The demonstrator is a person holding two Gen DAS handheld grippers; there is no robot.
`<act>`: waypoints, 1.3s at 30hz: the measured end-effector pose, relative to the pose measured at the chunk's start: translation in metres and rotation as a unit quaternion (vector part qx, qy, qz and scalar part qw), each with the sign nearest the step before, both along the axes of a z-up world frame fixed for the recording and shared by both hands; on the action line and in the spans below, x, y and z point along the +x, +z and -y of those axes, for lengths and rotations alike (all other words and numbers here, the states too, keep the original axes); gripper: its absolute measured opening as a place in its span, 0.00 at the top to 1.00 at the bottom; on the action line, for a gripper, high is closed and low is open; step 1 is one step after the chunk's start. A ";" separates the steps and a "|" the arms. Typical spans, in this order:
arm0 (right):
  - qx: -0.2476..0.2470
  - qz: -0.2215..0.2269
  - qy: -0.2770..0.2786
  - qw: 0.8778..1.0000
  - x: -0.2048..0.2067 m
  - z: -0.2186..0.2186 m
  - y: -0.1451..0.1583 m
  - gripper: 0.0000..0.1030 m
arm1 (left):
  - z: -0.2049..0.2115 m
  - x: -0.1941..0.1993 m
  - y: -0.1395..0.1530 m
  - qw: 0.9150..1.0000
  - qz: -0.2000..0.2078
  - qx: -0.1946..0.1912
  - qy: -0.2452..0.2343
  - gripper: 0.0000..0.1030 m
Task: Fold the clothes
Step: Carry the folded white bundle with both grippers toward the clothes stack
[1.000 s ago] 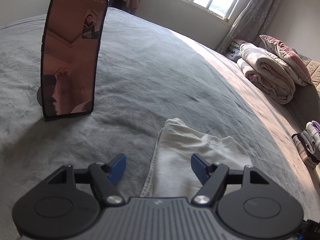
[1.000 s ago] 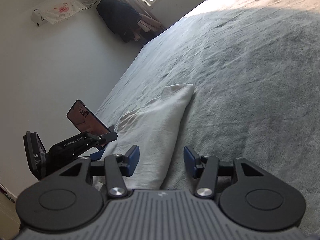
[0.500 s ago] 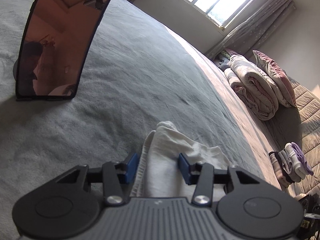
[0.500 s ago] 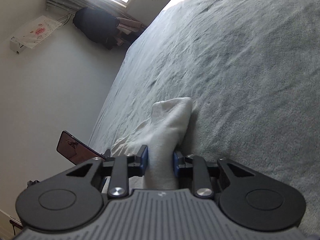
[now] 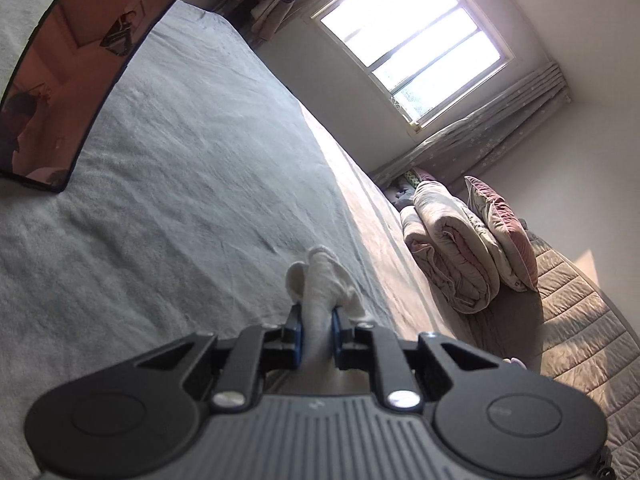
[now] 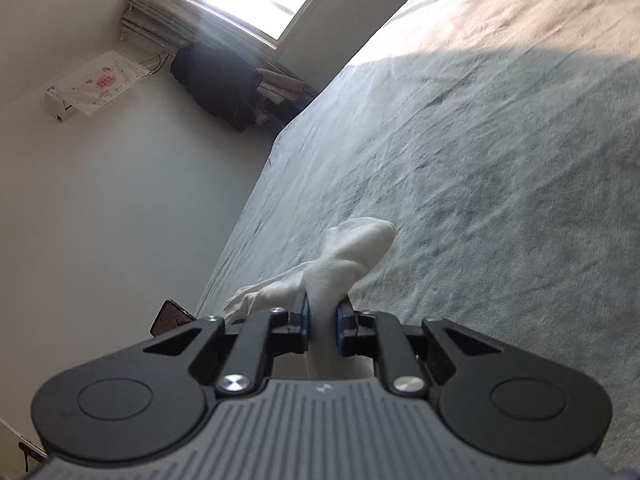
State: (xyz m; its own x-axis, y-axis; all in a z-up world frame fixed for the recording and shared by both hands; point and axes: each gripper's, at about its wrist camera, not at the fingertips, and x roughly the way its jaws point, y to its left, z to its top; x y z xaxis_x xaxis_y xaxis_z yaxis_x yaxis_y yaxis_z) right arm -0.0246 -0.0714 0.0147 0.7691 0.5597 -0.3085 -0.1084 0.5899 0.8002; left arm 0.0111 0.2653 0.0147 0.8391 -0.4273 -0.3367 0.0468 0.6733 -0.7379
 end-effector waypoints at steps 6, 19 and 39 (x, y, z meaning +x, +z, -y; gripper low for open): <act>-0.031 0.046 -0.037 0.998 -0.011 0.057 0.045 0.86 | 0.072 0.013 0.043 0.998 0.038 0.003 -0.039 0.86; -0.054 0.094 -0.138 0.985 -0.042 0.194 0.099 0.86 | 0.252 0.029 0.099 0.991 0.062 0.044 -0.109 0.86; -0.140 0.127 -0.221 0.957 -0.064 0.327 0.131 0.86 | 0.426 0.031 0.138 0.976 0.102 0.071 -0.181 0.86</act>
State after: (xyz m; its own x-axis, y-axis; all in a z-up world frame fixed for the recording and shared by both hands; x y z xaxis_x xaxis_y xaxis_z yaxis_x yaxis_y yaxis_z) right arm -0.0890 -0.3987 0.1452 0.9817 0.0857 -0.1703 0.0307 0.8107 0.5846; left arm 0.0422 -0.1610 0.1527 0.6973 -0.6692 -0.2570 0.4365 0.6807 -0.5883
